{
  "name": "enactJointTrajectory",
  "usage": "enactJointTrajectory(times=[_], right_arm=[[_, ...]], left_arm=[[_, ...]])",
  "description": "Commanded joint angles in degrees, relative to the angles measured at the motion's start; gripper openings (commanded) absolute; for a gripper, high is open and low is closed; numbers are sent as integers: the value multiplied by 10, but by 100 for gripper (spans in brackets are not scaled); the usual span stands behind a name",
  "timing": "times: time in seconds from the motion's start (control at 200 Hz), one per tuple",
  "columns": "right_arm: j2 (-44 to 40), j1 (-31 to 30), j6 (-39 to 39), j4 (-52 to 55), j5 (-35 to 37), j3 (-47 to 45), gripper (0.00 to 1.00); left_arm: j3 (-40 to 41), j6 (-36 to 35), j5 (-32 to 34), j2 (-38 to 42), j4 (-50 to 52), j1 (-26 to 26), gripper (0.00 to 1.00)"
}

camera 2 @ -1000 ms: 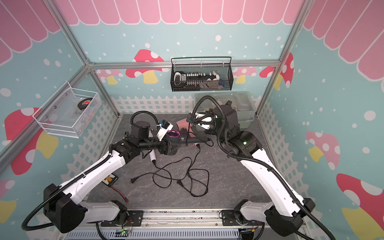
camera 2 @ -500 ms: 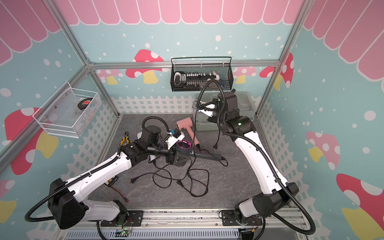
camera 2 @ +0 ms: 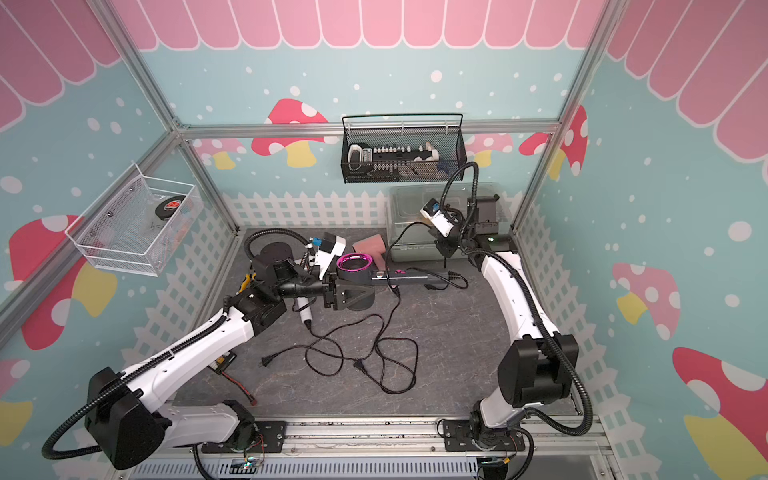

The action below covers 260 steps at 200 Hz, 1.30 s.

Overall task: Wrap the cord around the hair dryer
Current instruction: Wrap the power cord around the hair dryer.

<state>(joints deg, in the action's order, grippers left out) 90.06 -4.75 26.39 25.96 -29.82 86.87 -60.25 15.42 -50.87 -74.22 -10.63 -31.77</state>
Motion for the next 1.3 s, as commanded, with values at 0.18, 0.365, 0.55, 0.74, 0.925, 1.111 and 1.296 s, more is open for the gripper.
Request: enactJointTrajectory(times=[0.18, 0.365, 0.55, 0.74, 0.925, 1.111, 1.296], right_arm=[[27, 36, -161, -103, -162, -53, 0], [16, 34, -271, -223, -190, -145, 0], [-24, 26, -332, -312, -188, -245, 0], [-58, -26, -311, -308, -143, -297, 0], [-78, -111, -230, -239, -59, -315, 0], [-104, -149, -230, -261, -20, -365, 0], [-116, -173, -213, -247, -5, -380, 0]], left_arm=[[-9, 77, -24, 12, -156, 13, 0], [-2, 112, 14, 2, -213, 29, 0], [-3, 142, 46, -17, -254, 48, 0], [-20, 166, 71, -50, -292, 60, 0], [-41, 170, 111, -74, -306, 68, 0], [-45, 184, 130, -81, -328, 80, 0], [-39, 190, 145, -81, -337, 95, 0]])
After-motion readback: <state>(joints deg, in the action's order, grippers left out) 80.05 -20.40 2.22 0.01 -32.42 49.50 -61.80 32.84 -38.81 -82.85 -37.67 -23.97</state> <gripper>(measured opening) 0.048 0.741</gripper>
